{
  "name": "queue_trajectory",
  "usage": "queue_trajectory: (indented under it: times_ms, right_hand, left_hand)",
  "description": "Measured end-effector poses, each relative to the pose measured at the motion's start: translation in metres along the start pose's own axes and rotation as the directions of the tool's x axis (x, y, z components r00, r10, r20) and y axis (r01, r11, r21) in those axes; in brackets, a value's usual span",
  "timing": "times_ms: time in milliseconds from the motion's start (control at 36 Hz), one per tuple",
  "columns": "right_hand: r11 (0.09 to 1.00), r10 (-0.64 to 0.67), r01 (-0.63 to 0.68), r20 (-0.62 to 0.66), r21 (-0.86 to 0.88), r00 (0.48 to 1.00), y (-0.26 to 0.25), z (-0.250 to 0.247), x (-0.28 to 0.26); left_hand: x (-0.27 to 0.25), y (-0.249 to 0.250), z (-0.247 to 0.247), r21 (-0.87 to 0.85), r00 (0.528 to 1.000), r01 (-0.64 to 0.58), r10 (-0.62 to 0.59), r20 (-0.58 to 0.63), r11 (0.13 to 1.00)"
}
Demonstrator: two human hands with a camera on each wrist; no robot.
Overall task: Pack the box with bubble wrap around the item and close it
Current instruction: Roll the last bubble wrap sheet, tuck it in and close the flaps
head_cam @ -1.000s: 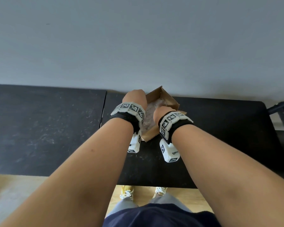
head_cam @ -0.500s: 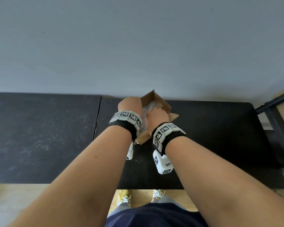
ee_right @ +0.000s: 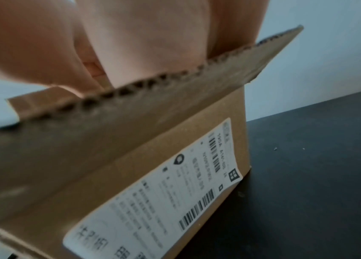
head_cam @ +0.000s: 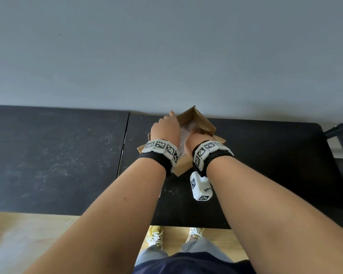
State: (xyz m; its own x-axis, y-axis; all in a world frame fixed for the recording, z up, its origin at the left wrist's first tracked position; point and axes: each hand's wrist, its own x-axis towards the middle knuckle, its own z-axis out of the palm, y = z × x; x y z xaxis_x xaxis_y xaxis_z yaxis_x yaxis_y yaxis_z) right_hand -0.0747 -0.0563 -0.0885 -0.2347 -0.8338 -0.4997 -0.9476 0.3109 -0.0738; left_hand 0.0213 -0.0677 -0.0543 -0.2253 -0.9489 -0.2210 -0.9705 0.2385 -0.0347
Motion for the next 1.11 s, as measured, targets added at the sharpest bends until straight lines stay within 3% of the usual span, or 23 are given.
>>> queue_trajectory:
  times_ms: [56, 139, 250, 305, 417, 528, 667, 972, 1111]
  right_hand:
    - [0.986, -0.053, 0.059, 0.044, -0.153, 0.998, 0.002, -0.001, 0.001]
    - [0.963, -0.091, 0.113, 0.097, -0.246, 0.991, 0.001, -0.010, -0.008]
    - [0.949, -0.127, 0.093, -0.095, -0.302, 0.987, -0.004, -0.004, -0.017]
    - [0.958, -0.151, 0.105, -0.159, -0.266, 0.976, -0.005, 0.001, -0.017]
    - [0.988, -0.107, 0.101, -0.046, -0.120, 0.993, -0.006, -0.002, -0.014]
    - [0.994, -0.059, 0.062, 0.033, -0.090, 0.998, -0.008, -0.005, -0.007]
    - [0.997, -0.068, 0.068, 0.038, -0.020, 0.997, -0.006, -0.007, -0.001]
    - [0.982, -0.187, 0.185, -0.142, -0.022, 0.972, 0.012, -0.009, -0.014]
    - [0.966, -0.258, 0.250, -0.330, -0.067, 0.908, 0.016, -0.017, -0.024]
  left_hand:
    - [-0.001, 0.002, 0.000, 0.002, 1.000, 0.003, -0.003, -0.003, 1.000]
    - [-0.001, 0.002, -0.003, -0.020, 1.000, 0.014, -0.014, 0.003, 1.000]
    - [0.001, 0.000, -0.001, -0.032, 1.000, 0.028, -0.028, 0.000, 0.999]
    - [0.001, -0.001, 0.000, -0.034, 0.999, 0.033, -0.033, 0.002, 0.999]
    - [0.001, -0.001, 0.001, -0.033, 0.999, 0.030, -0.030, 0.016, 0.999]
    - [0.003, -0.001, 0.002, -0.047, 1.000, 0.028, -0.028, 0.015, 0.998]
    - [0.006, -0.003, 0.001, -0.059, 1.000, 0.028, -0.027, 0.011, 0.998]
    - [-0.004, -0.008, 0.001, -0.095, 0.997, 0.077, -0.076, 0.014, 0.992]
    - [-0.003, -0.009, -0.003, -0.132, 0.994, 0.105, -0.104, 0.020, 0.986]
